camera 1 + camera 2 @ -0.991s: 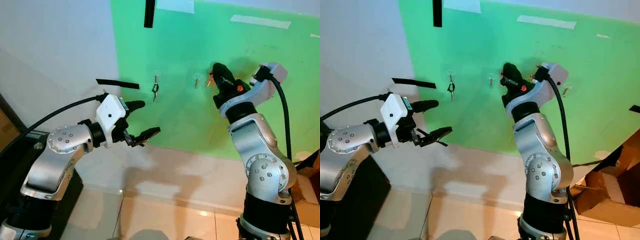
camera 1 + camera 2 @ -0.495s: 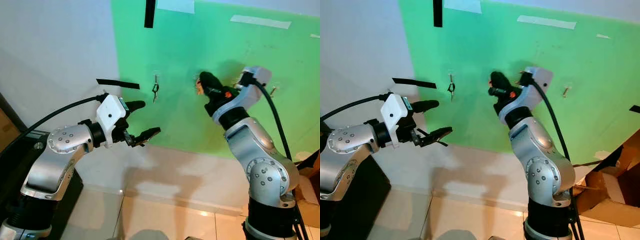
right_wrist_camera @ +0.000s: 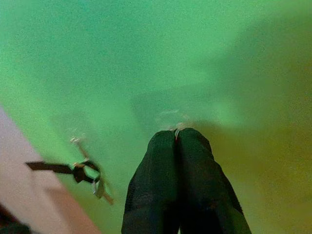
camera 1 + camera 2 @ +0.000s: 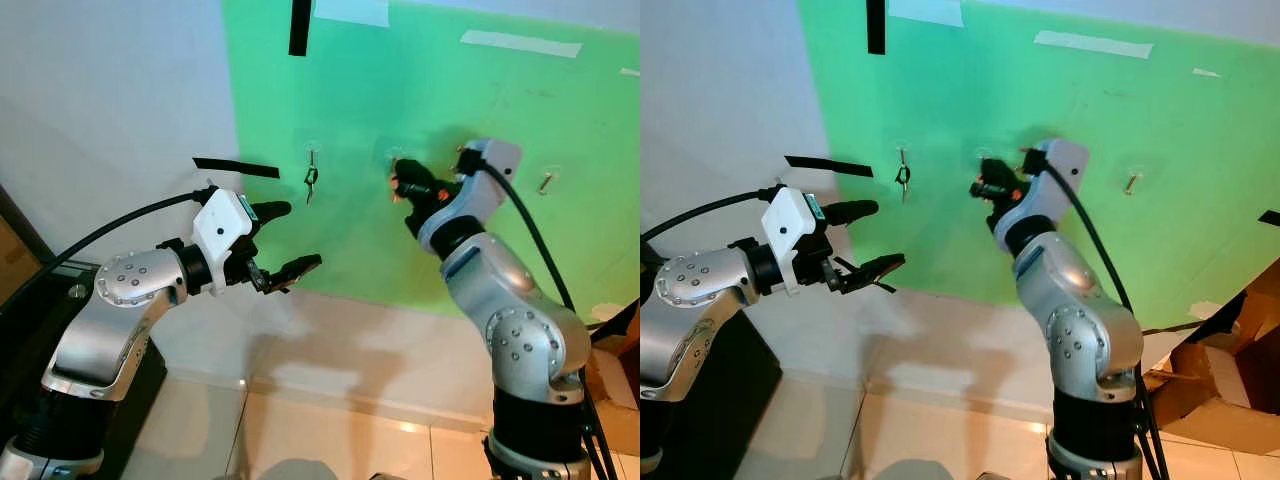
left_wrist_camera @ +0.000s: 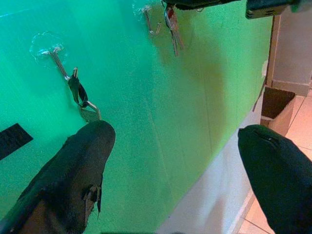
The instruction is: Hang keys on a hook
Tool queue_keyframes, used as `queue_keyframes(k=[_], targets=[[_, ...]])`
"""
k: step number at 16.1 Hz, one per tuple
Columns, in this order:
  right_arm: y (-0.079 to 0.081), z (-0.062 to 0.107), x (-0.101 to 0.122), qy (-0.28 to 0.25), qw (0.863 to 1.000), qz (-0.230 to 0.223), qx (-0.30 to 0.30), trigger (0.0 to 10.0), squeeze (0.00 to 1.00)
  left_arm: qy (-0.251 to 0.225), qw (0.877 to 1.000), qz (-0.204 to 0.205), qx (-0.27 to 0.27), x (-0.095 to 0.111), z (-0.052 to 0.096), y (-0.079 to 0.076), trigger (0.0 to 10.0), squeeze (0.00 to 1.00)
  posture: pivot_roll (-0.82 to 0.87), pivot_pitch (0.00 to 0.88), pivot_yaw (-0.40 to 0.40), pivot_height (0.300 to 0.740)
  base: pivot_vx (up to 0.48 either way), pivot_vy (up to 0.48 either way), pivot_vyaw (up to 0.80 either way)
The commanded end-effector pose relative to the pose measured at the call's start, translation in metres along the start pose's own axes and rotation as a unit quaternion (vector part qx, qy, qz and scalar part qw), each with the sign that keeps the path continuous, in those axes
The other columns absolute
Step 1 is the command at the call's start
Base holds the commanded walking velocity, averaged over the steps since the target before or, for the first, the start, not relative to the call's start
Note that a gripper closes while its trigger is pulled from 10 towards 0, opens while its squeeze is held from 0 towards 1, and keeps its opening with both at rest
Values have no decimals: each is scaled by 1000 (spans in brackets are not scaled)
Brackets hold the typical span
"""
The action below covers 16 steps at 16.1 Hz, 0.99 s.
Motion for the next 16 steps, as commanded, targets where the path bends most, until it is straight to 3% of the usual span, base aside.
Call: queue_keyframes(k=[1, 10, 16], targets=[[-3, -1, 2, -2, 1000, -7, -12, 10000, 0, -4, 1000, -7, -5, 4, -3, 2, 10000, 0, -17, 0, -54, 740, 0, 0, 0], [4, -5, -5, 24, 1000, -19, 5, 10000, 0, -5, 1000, -8, -5, 5, -3, 2, 10000, 0, -12, 0, -60, 740, 0, 0, 0], [-2, -9, -7, 26, 999, -25, -19, 10000, 0, -5, 1000, -9, -7, 5, -2, 1, 10000, 0, -7, 0, -64, 740, 0, 0, 0]])
Point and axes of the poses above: a point about 5 cm out from each wrist's last joint towards the gripper, its own z axis pointing back from the gripper into the wrist, its own x axis along the axis of the wrist's last joint, y = z × x, the point moved 2 cm from there along -z, pointing out of the wrist towards the gripper, and after that the axes turned 12 degrees about -z, right-handed, at the moved point
